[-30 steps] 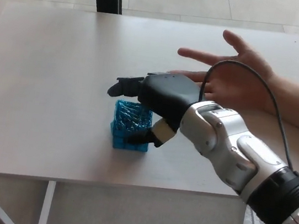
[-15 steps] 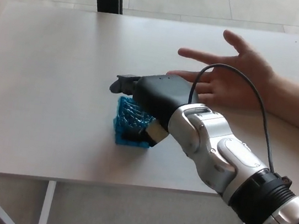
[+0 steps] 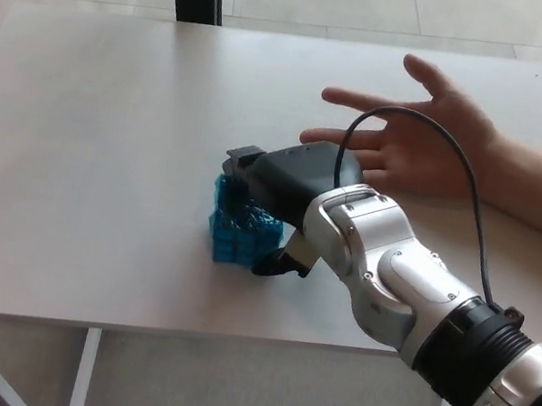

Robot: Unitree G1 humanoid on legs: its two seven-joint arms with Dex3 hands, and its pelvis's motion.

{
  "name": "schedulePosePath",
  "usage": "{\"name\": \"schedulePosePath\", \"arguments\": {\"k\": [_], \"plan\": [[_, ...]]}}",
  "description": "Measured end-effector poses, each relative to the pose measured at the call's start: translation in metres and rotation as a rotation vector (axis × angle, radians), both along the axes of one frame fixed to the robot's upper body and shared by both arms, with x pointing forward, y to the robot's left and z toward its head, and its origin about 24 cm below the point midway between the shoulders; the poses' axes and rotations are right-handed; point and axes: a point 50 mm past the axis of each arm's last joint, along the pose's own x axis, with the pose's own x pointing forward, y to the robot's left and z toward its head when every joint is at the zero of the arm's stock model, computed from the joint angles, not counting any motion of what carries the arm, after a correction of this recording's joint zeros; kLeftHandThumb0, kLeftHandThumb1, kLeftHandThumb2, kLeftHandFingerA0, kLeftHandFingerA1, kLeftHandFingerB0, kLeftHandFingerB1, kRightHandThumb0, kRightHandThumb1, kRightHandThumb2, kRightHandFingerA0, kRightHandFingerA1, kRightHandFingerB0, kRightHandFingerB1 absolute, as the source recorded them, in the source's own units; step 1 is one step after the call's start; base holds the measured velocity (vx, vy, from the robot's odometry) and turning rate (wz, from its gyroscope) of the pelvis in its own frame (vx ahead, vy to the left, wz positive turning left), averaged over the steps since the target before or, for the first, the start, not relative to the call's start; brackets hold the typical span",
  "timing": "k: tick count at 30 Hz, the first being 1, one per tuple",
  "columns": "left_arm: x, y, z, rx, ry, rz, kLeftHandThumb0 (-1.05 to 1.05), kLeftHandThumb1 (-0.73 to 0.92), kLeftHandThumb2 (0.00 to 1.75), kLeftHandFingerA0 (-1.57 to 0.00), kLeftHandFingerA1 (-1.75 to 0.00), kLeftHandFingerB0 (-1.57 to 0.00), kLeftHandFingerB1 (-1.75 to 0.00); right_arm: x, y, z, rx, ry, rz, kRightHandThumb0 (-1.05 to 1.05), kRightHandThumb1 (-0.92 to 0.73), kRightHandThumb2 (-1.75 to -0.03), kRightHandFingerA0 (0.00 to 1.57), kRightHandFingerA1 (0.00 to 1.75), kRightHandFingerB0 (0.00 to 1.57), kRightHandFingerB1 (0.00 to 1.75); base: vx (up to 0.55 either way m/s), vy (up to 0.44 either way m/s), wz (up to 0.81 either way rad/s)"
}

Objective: The robot uses its right hand to pick up a cube kept in the middle of the desk infront of it and hands it to a person

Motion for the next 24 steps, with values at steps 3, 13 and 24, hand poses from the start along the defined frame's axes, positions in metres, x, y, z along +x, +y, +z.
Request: {"name": "schedulePosePath", "arguments": {"k": [3,13,24], "plan": [[-0.0002,0.0000,-0.0001,0.000,0.001,0.000,-0.55,0.74,0.62,-0.51,-0.54,-0.50,-0.42,0.0000,-0.0016,0.0011,-0.038,0.004,-0.011,-0.74,-0.44,-0.83,0.95,1.24,0.09,0.47,0.00,0.000,0.00],[-0.0028,0.0001,-0.0003,-0.002,0.009,0.002,-0.55,0.74,0.62,-0.51,-0.54,-0.50,-0.42,-0.0001,-0.0032,0.0089,-0.128,0.022,-0.051,-0.74,-0.44,-0.83,0.95,1.24,0.09,0.47,0.00,0.000,0.00],[-0.0036,-0.0003,-0.0008,-0.004,0.008,0.005,-0.73,0.83,0.65,-0.40,-0.48,-0.36,-0.40,-0.0046,-0.0032,0.0062,-0.027,-0.046,-0.060,-0.45,-0.53,-0.99,1.23,1.40,0.78,0.88,0.00,0.000,0.00]]}}
